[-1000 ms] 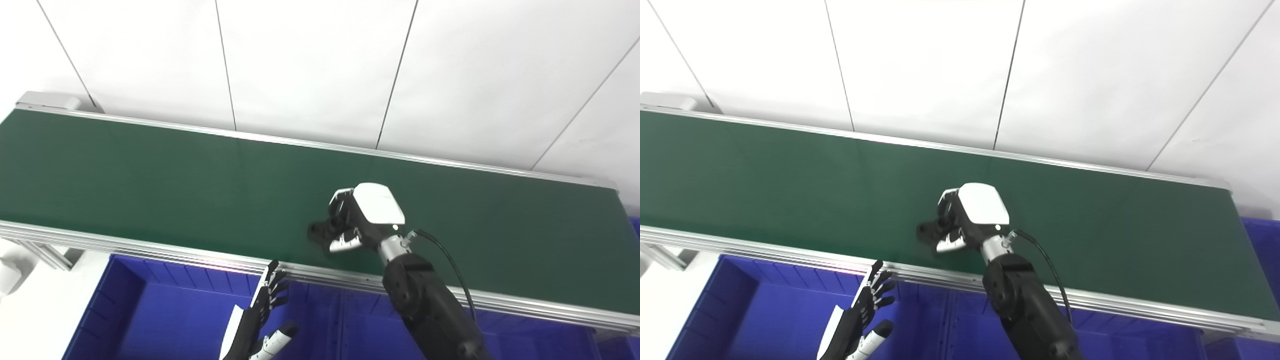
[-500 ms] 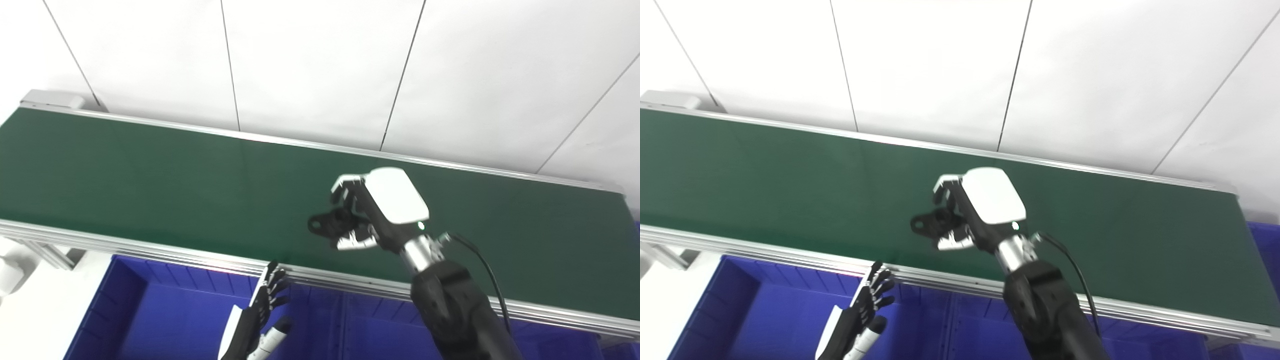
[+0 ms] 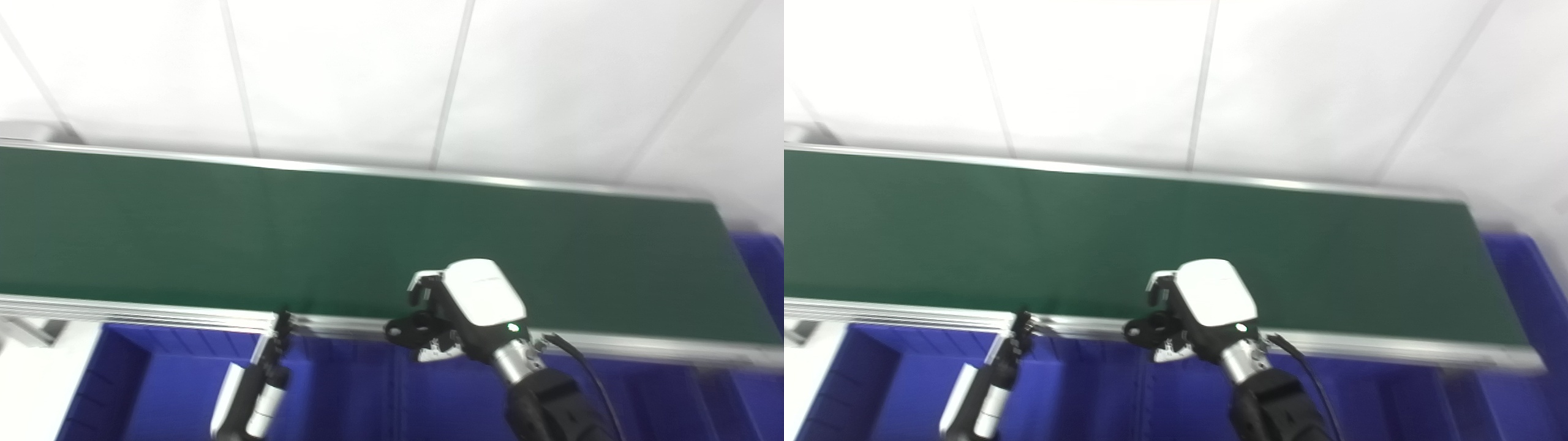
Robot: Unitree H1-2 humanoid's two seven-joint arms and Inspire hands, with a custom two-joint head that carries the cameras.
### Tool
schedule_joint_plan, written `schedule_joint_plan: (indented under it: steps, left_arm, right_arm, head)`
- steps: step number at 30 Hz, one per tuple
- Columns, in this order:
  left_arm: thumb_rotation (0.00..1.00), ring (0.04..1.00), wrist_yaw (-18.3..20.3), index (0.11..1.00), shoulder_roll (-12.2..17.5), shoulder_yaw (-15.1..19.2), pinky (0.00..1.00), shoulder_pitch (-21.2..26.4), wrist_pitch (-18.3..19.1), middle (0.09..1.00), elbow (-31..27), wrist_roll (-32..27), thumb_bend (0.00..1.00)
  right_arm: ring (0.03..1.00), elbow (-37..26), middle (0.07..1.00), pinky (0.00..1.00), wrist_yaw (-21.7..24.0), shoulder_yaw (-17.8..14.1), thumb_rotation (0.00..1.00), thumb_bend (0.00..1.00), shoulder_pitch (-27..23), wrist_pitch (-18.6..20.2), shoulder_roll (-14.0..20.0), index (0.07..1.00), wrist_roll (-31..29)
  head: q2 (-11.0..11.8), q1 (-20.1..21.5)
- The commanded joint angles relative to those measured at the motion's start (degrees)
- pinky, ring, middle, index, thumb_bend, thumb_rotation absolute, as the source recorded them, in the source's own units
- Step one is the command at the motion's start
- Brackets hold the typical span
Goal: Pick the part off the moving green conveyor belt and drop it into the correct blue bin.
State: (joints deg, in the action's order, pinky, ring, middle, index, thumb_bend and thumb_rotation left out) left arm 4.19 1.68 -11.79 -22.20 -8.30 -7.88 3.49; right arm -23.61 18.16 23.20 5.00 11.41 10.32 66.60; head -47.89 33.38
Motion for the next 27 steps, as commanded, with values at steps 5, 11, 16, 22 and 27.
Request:
schedule_joint_plan:
  steps: [5, 11, 16, 22, 27]
  left_arm:
    - [1.0, 0.996, 1.98, 1.0, 1.05, 1.32, 1.0, 1.08, 4.49, 1.0, -5.43, -3.72, 0.87]
    - [1.0, 1.0, 2.51, 1.0, 1.49, 2.28, 1.0, 2.09, 7.34, 1.0, -6.69, -4.66, 0.91]
    - [1.0, 1.0, 2.67, 1.0, 1.27, 2.44, 1.0, 2.27, 7.46, 1.0, -6.62, -4.52, 0.9]
    - [1.0, 1.0, 2.58, 1.0, 1.23, 2.23, 1.0, 2.07, 7.74, 1.0, -7.05, -4.06, 0.91]
    - [1.0, 0.995, 2.51, 1.0, 0.96, 2.14, 1.0, 1.86, 8.11, 1.0, -7.58, -4.28, 0.9]
  right_arm:
    - [0.346, -3.66, 0.415, 0.27, 1.68, -0.58, 0.0, 0.52, 4.36, 2.12, -3.84, 0.528, 3.97]
    - [0.374, -2.18, 0.462, 0.29, 0.26, -0.97, 0.0, 0.51, 7.59, 1.77, -5.64, 0.547, 6.3]
    - [0.384, -1.05, 0.465, 0.31, 2.39, -1.46, 0.0, 0.51, 7.93, 2.4, -6.19, 0.544, 8.69]
    - [0.385, 0.4, 0.484, 0.31, 4.82, -1.95, 0.0, 0.51, 7.99, 2.8, -6.26, 0.541, 12.63]
    - [0.364, 0.29, 0.48, 0.26, 7.6, -3.51, 0.0, 0.51, 8.18, 4.07, -7.29, 0.544, 14.91]
  head:
    - [-1.15, 2.06]
    - [-2.47, 2.59]
    - [-2.77, 2.16]
    - [-3.25, 2.07]
    - [-3.54, 1.92]
